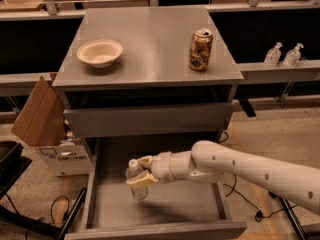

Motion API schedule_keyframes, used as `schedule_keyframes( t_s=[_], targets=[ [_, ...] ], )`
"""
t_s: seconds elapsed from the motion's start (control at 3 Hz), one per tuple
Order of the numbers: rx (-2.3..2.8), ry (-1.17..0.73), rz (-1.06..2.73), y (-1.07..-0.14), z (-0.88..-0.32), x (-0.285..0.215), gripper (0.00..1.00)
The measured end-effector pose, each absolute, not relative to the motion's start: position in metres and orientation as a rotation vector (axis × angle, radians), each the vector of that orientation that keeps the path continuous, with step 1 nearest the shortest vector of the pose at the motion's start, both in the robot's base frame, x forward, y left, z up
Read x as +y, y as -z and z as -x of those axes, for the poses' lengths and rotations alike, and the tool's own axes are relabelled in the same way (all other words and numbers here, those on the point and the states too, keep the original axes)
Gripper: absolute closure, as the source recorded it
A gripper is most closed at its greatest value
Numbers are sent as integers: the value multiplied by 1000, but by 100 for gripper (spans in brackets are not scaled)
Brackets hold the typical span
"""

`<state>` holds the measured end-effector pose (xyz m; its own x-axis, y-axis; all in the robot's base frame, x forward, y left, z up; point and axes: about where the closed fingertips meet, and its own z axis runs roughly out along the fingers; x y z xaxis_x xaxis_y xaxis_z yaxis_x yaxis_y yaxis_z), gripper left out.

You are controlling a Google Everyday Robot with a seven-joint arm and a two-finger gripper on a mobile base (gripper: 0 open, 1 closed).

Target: Pick blue plastic bottle from middle drawer and place on counter

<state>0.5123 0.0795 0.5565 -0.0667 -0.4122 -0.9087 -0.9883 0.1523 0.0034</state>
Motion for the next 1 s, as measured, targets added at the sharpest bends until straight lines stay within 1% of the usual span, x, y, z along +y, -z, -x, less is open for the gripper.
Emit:
schedule_keyframes(
  t_s=[0.33,0.67,1.0],
  targets=[
    [1642,-893,1351,-645,-517,82,100],
    [1696,-845,1327,-732,-527,80,100],
    [1735,-739,1314,-816,-532,73,100]
  ],
)
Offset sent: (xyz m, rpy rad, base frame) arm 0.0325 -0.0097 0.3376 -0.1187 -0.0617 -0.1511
